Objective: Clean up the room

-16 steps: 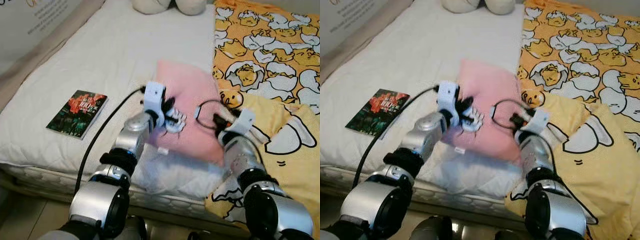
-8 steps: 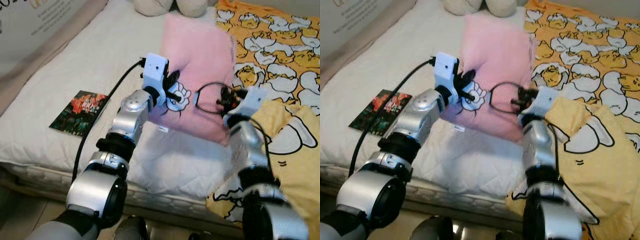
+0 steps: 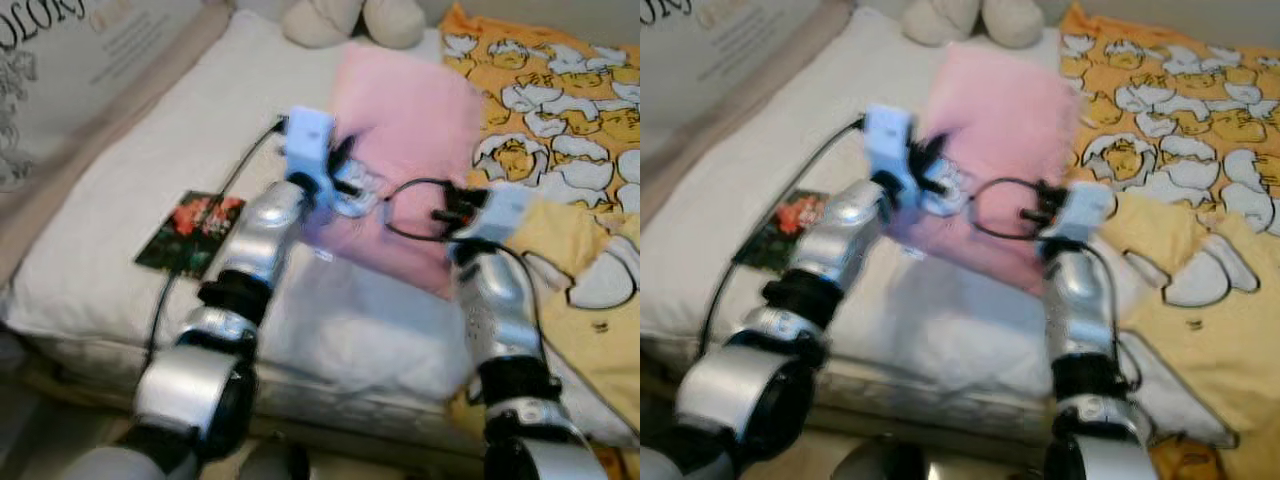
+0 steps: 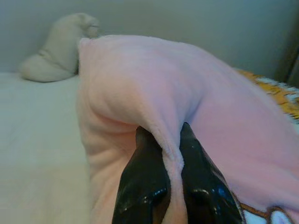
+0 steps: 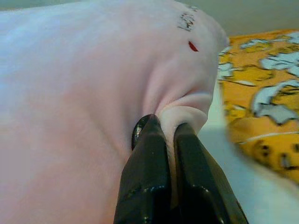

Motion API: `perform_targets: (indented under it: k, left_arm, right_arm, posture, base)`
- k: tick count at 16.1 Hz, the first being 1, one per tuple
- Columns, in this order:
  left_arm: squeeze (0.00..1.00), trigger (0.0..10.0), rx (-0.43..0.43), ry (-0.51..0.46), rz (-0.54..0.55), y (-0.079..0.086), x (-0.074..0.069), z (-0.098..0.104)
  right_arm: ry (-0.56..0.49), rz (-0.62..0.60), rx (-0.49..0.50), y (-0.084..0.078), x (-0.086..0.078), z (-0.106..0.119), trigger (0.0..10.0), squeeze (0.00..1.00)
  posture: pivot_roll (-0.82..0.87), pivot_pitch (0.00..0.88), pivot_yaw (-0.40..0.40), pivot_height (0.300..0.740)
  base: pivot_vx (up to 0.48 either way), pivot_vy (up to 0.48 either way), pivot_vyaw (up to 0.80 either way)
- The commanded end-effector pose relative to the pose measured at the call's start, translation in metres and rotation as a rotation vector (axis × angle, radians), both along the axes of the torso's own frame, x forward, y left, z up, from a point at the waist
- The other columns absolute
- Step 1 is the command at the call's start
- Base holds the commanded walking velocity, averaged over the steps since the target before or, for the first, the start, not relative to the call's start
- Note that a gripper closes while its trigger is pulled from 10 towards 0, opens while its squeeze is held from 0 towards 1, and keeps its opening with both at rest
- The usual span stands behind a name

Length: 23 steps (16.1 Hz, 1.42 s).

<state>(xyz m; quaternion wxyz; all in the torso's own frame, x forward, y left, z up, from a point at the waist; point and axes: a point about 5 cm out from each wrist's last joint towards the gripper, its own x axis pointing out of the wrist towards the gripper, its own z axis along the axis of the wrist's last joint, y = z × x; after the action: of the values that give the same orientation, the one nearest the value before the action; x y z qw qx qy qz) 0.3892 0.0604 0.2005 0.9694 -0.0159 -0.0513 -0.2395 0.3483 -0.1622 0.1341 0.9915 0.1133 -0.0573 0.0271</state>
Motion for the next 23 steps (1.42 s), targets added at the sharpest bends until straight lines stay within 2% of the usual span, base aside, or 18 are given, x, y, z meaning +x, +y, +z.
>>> perform_targets:
  k: [1,5,15,18,22,23]
  left_arm:
    - [0.00,0.0,-0.009,-0.044,-0.004,-0.005,-0.001,0.008]
    - [0.00,0.0,0.025,-0.009,0.018,-0.001,0.001,-0.002]
    - [0.00,0.0,0.019,0.032,0.076,0.001,0.005,-0.009]
    - [0.00,0.0,0.045,0.047,0.104,0.006,0.006,-0.014]
    - [0.00,0.0,0.028,0.086,0.116,0.010,0.007,-0.017]
    - [0.00,7.9,0.016,0.103,0.120,0.010,0.008,-0.019]
  right_arm:
    - [0.000,-0.021,-0.014,-0.008,-0.001,0.002,0.0,0.00]
    - [0.019,-0.025,-0.018,-0.010,-0.005,-0.002,0.0,0.00]
    - [0.030,-0.019,-0.018,-0.012,-0.006,-0.004,0.0,0.00]
    - [0.034,-0.020,-0.014,-0.013,-0.006,-0.004,0.0,0.00]
    - [0.047,-0.012,-0.014,-0.010,-0.008,-0.008,0.0,0.00]
    - [0.053,-0.008,-0.016,-0.010,-0.009,-0.009,0.0,0.00]
  posture:
    - [0.02,0.000,0.035,0.740]
    - [0.02,0.000,0.035,0.740]
    - [0.01,0.000,0.039,0.740]
    - [0.01,0.000,0.035,0.740]
    - [0.01,0.000,0.036,0.740]
    - [0.01,0.000,0.035,0.740]
  base:
    - [0.000,0.480,0.00]
    - [0.000,0.480,0.00]
    - [0.000,0.480,0.00]
    - [0.000,0.469,0.00]
    - [0.061,0.000,0.00]
    - [0.420,0.000,0.00]
